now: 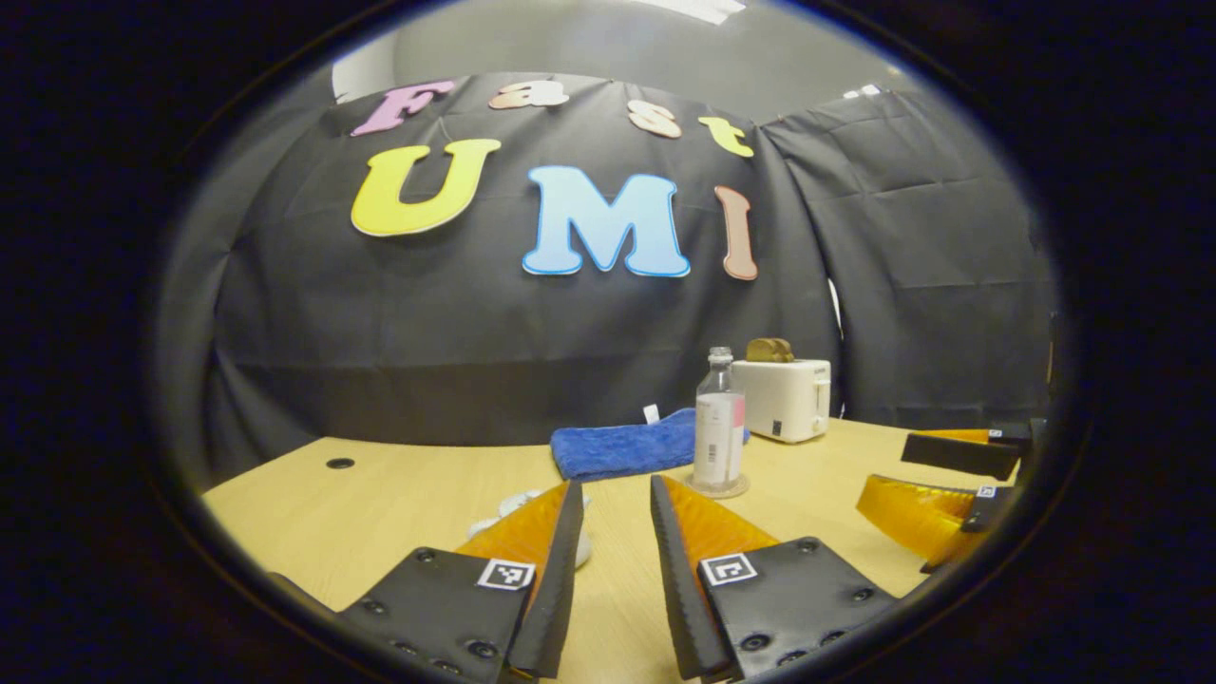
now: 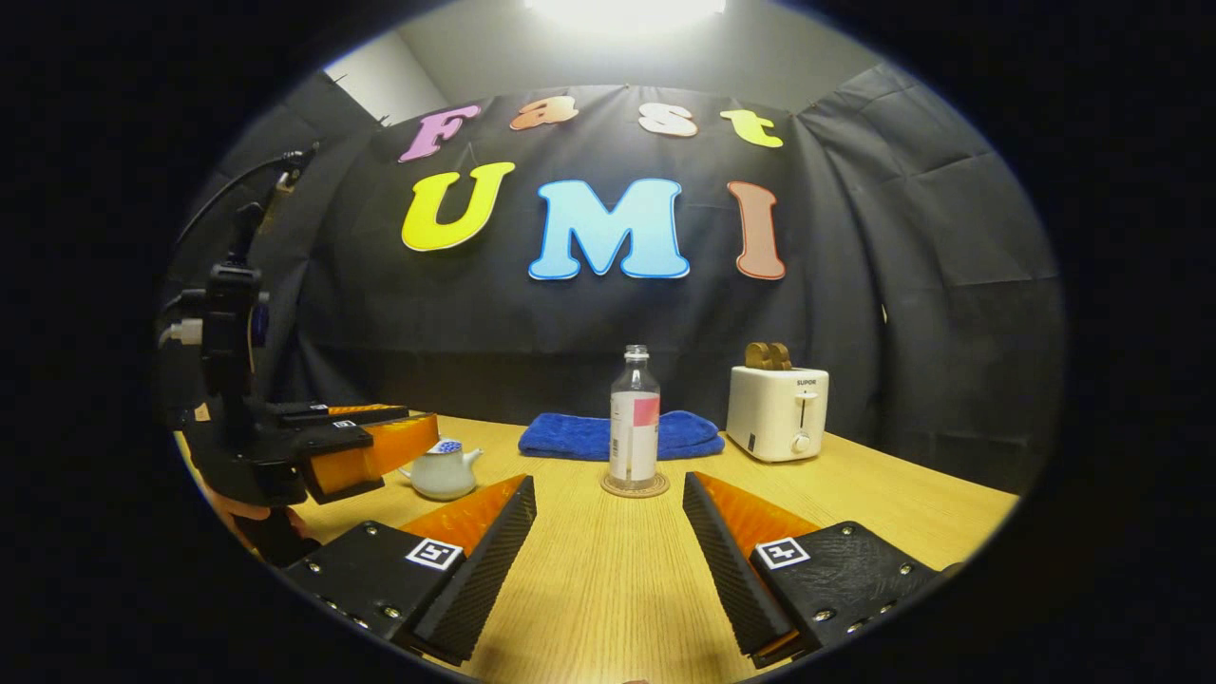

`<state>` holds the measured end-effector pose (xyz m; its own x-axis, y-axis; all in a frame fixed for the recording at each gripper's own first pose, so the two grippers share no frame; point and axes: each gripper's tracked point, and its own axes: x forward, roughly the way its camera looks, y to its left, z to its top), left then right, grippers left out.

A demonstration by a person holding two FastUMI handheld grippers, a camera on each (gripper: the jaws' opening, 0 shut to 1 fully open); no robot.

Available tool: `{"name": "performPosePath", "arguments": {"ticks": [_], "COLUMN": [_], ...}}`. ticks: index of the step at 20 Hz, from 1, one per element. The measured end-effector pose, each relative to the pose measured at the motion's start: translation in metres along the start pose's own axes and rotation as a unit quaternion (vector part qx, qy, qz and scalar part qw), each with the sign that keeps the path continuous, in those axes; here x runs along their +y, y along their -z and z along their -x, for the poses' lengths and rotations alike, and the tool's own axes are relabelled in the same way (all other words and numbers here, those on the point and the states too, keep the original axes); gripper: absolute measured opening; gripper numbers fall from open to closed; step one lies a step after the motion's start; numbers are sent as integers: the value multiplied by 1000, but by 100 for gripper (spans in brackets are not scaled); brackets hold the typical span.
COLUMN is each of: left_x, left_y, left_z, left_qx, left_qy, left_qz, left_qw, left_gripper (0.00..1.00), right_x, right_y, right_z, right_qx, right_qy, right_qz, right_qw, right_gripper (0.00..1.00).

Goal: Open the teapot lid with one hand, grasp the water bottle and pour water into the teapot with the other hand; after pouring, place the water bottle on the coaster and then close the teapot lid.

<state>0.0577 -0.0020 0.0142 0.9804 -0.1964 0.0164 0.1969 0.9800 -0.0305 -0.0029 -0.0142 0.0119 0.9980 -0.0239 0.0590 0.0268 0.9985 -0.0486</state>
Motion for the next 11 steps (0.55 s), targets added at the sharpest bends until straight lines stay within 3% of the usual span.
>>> {"name": "performPosePath", "arguments": {"ticks": [2, 4, 5, 9, 11], "left_x": [2, 7, 8, 12, 14], "left_y": [3, 6, 4, 8, 3], "left_z": [14, 27, 33, 55, 65], "left_qx": [-2, 0, -8, -13, -22], "left_qy": [-5, -13, -15, -31, -42], "left_qz": [9, 13, 17, 22, 14], "left_qw": [1000, 1000, 1000, 999, 999], "left_gripper": [56, 50, 56, 42, 45], "right_x": [4, 1, -2, -7, -2], "right_y": [-3, -4, -4, -4, 6], "right_z": [2, 3, 4, 9, 15], "right_qx": [-7, -12, -12, -9, 9], "right_qy": [-7, -2, 3, 25, 16], "right_qz": [1, -1, -2, 11, -7], "right_qw": [1000, 1000, 1000, 1000, 1000], "right_gripper": [96, 96, 96, 96, 96]}}
